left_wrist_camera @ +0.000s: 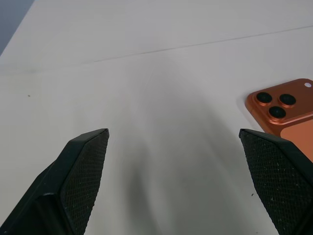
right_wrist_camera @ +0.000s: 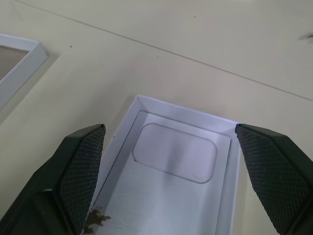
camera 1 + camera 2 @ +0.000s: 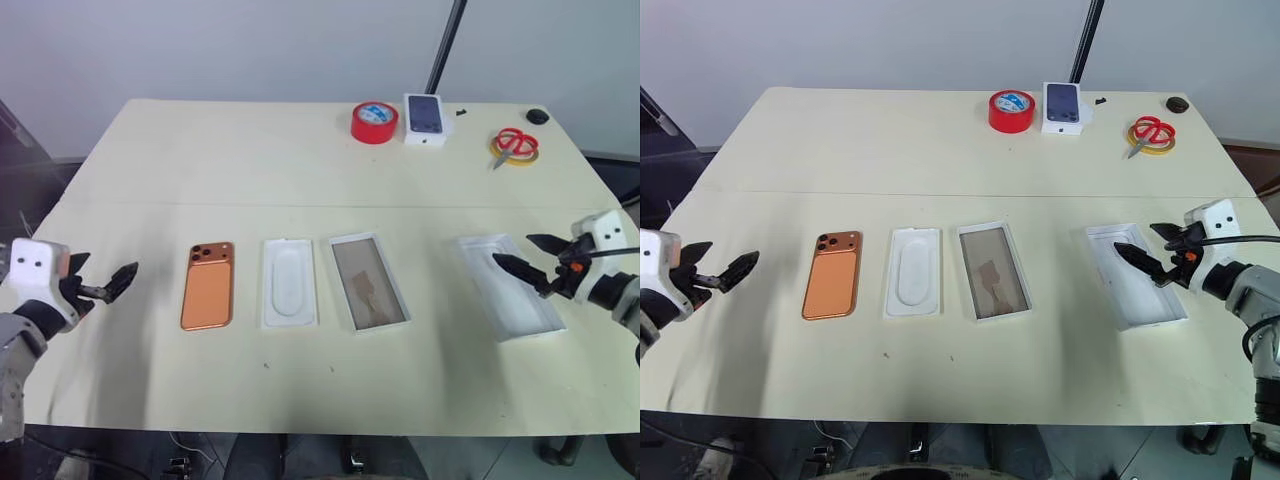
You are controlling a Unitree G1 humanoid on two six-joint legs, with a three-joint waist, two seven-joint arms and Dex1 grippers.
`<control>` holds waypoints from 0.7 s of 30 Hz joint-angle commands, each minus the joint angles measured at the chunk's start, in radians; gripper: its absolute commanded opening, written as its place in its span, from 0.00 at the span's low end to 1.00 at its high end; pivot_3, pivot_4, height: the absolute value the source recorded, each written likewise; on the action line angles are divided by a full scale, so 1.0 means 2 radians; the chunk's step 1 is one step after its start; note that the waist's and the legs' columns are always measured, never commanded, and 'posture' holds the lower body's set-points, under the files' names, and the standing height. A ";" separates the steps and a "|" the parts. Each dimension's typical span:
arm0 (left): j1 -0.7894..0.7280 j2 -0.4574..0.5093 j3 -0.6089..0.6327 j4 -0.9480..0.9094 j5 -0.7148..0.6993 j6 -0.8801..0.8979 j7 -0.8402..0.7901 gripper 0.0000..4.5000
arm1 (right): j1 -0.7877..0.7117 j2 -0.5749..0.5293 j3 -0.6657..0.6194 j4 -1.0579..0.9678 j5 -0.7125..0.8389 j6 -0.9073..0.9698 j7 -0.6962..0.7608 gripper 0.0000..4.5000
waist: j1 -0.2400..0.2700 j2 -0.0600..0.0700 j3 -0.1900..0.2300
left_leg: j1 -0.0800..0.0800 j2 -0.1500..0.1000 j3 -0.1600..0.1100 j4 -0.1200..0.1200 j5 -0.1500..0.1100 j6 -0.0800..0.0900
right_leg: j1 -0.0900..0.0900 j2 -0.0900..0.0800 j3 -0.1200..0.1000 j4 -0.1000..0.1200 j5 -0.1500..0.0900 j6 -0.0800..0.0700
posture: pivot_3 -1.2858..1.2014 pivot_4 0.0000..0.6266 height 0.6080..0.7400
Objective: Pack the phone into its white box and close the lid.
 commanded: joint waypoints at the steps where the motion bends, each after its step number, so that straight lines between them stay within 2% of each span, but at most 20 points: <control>1: -0.016 0.000 -0.002 -0.006 0.002 -0.012 0.004 1.00 | -0.001 -0.010 -0.023 -0.017 0.009 -0.006 -0.001 0.99 | 0.000 0.000 0.000 | 0.000 0.000 0.000 0.000 0.000 0.000 | 0.000 0.000 0.000 0.000 0.000 0.000 | 0.52 0.24 0.94; 21: -0.033 -0.013 -0.013 -0.025 -0.002 -0.003 0.021 1.00 | -0.042 -0.004 0.004 -0.001 0.002 -0.021 0.000 0.99 | 0.000 0.000 0.000 | 0.000 0.000 0.000 0.000 0.000 0.000 | 0.000 0.000 0.000 0.000 0.000 0.000 | 0.52 0.24 0.94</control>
